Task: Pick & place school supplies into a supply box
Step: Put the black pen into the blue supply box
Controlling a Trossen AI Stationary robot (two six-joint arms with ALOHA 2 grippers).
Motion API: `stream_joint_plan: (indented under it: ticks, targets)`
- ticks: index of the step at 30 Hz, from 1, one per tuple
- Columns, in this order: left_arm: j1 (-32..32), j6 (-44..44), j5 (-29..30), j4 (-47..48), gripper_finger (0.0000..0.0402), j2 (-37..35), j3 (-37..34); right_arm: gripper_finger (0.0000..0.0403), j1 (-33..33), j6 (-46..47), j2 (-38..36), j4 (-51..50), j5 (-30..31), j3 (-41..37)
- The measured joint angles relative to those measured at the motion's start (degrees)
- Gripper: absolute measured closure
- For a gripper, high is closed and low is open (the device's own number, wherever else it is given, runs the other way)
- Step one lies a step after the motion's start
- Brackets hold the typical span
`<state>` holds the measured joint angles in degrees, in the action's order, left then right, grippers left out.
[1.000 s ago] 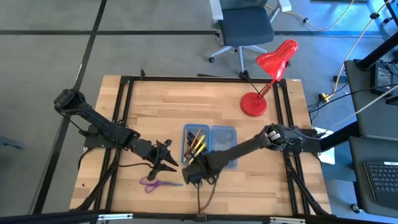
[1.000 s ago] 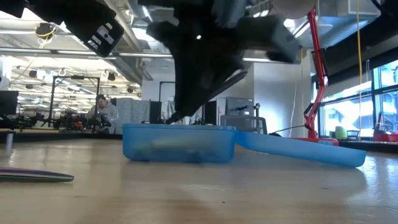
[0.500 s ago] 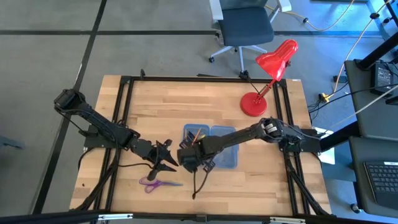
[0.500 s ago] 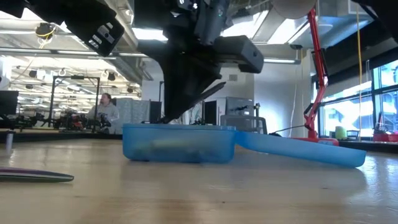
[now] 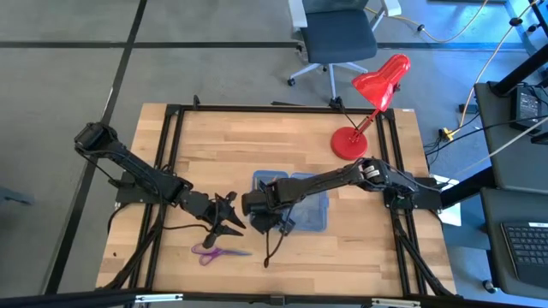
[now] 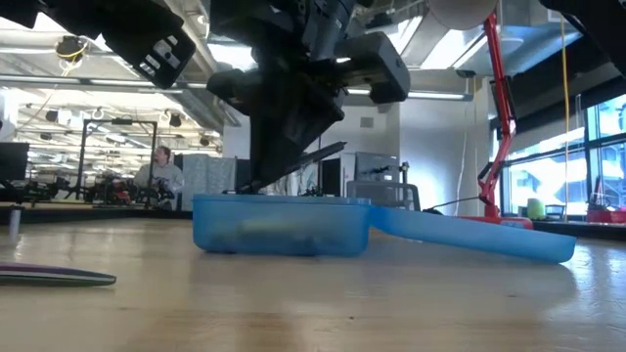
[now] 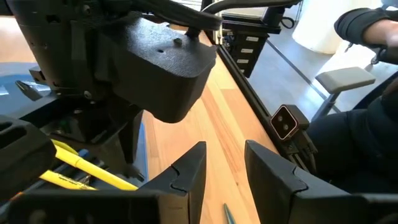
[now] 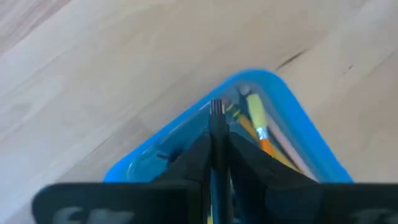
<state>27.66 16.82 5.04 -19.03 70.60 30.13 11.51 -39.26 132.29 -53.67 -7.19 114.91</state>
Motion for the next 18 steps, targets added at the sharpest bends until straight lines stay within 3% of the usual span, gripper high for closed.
stream_joint_plan:
  ticks: [9,18]
  targets:
    - [0.0,0.0,0.0,0.0,0.0297,0.0,0.0,0.0345,-0.1,-2.7,0.1,2.4,4.5,0.0]
    - [0.0,0.0,0.0,0.0,0.0297,0.0,0.0,0.0345,-0.1,-3.0,0.3,8.4,8.1,-8.0]
